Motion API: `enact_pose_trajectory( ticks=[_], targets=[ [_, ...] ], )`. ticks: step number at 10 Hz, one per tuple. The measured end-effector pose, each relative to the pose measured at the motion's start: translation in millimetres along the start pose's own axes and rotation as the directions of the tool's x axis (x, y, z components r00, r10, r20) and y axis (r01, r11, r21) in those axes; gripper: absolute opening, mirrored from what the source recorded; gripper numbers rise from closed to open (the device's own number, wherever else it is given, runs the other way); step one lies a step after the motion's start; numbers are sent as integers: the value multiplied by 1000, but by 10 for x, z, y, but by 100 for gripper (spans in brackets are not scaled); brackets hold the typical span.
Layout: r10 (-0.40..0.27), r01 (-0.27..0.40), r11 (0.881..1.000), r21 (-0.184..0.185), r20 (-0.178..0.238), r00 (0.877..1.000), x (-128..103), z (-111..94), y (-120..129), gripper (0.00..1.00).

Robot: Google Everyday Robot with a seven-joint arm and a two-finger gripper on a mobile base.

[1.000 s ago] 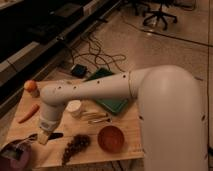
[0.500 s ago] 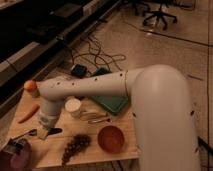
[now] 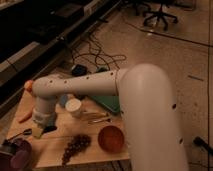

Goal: Wipe purple bowl with brush

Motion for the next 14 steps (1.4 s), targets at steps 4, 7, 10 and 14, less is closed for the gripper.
enact_pose_trajectory(
  ticks=[4,7,10,14],
  targets=[
    [-55,54,998,-34,-24,998,-174,186,98,0],
    [-83,81,995,-50,-36,996,-225,258,181,0],
    [-82,79,995,-65,-39,996,-106,308,267,0],
    [-21,20,998,-62,-14,1000,317,225,408,0]
  ],
)
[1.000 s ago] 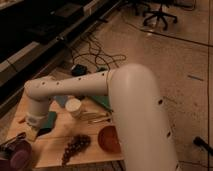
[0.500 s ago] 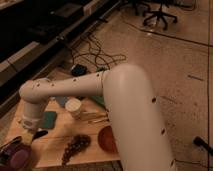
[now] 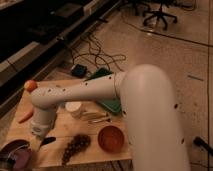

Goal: Wipe purple bowl with brush

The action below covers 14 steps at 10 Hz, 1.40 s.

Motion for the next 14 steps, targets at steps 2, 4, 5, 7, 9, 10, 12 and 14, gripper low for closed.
enact_pose_trajectory(
  ticks=[2,4,5,7,9,10,12,14],
  targets=[
    [25,-26,1000,9,13,1000,113,-62,-3,0],
    [42,-42,999,19,26,999,174,-122,-17,0],
    [47,-48,999,23,32,998,186,-150,-29,0],
    [59,-61,997,36,47,997,191,-231,-98,0],
    [61,-63,997,49,53,997,164,-321,-202,0],
    [63,-66,996,54,56,996,145,-373,-273,0],
    [64,-67,996,59,59,996,94,-432,-396,0],
    [53,-56,997,55,55,997,-33,-432,-502,0]
  ],
)
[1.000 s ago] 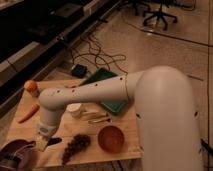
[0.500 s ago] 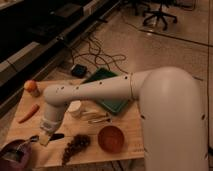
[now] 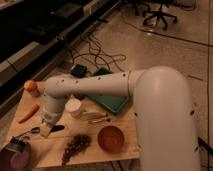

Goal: Wipe purple bowl with brush

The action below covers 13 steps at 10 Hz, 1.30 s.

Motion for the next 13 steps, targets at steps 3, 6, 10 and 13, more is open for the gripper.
enact_pose_trajectory(
  ticks=[3,6,10,13],
  targets=[
    [-27,27,999,-17,-6,1000,-195,89,-45,0],
    [-57,57,998,-40,-12,998,-336,200,-41,0],
    [-104,102,993,-68,-31,994,-467,344,83,0],
    [-124,119,989,-87,-45,991,-451,416,208,0]
  ],
)
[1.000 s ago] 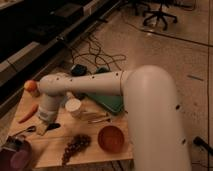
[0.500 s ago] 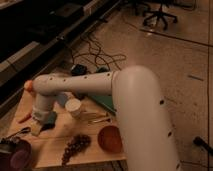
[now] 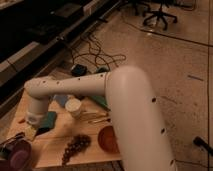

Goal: Wipe purple bowl with brush

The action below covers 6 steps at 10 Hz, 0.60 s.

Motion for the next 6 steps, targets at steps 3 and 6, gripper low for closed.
enact_pose_trajectory(
  ticks=[3,6],
  targets=[
    [2,-2,1000,-9,-7,1000,146,32,116,0],
    [39,-39,999,-6,-1,999,422,13,236,0]
  ],
)
